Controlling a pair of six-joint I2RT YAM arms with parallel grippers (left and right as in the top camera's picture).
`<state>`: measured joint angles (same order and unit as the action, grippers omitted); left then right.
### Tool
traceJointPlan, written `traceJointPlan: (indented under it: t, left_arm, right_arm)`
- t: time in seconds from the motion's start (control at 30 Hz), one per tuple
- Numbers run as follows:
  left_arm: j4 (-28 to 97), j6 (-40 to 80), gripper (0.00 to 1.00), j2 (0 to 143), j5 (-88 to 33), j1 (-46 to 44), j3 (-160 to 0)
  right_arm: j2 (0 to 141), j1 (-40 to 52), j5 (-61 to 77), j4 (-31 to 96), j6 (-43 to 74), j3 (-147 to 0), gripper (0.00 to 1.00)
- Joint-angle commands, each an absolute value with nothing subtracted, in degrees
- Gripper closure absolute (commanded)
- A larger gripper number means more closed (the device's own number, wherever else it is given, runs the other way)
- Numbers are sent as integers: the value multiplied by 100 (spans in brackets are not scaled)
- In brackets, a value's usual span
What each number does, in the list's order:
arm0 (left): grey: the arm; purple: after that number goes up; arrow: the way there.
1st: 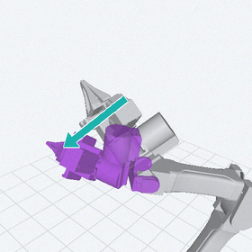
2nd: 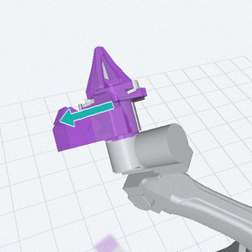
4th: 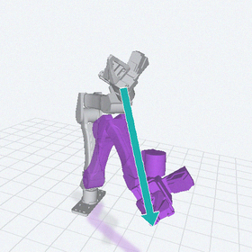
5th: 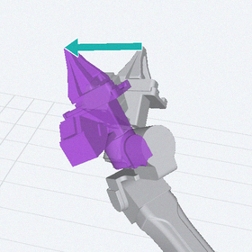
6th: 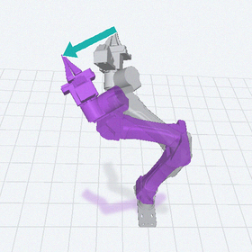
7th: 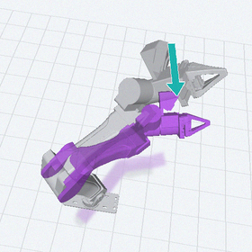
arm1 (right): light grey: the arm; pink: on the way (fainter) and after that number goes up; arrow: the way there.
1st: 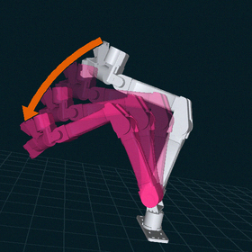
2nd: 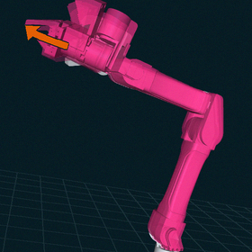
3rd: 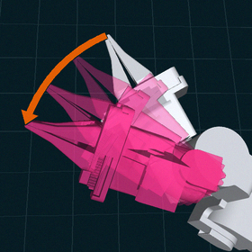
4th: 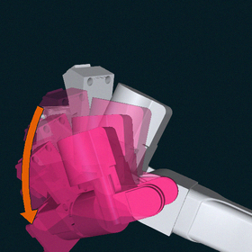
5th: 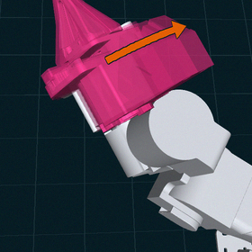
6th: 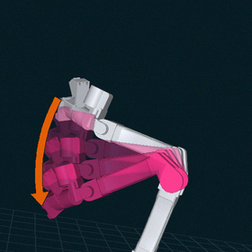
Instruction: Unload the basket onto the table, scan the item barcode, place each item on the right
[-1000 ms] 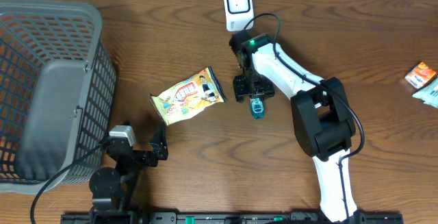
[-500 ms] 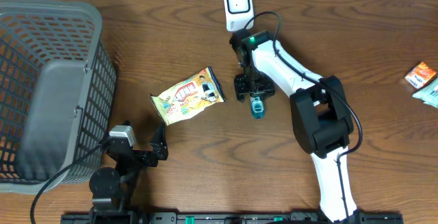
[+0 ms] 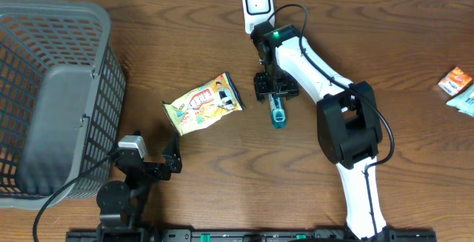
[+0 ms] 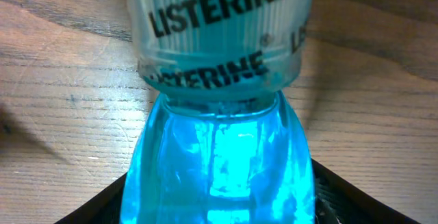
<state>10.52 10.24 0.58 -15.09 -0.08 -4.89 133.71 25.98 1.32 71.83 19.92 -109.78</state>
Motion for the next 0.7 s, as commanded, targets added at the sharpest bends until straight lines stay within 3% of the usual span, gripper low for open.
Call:
traceJointPlan:
  t: [0.0,0.23,0.5,0.6,0.67]
  left_arm:
    - [1153,967,2,23,-1581,-23,-370]
    - [1153,967,2,23,-1581,-23,-370]
    - [1153,967,2,23,-1581,-23,-370]
    - [1153,967,2,23,-1581,-23,-370]
    - [1153,967,2,23,-1581,-23,-370]
  right_arm:
    - [13458,2591,99,7201,1925,-11115,32]
    - [13458,2591,99,7212,1916,-11177,33]
    - [13458,2582,102,7205,1356,-11288,13]
    - [13458,2582,198,7332,1365,-11386,15]
    - [13454,2587,351,7404,1367,-11539,9]
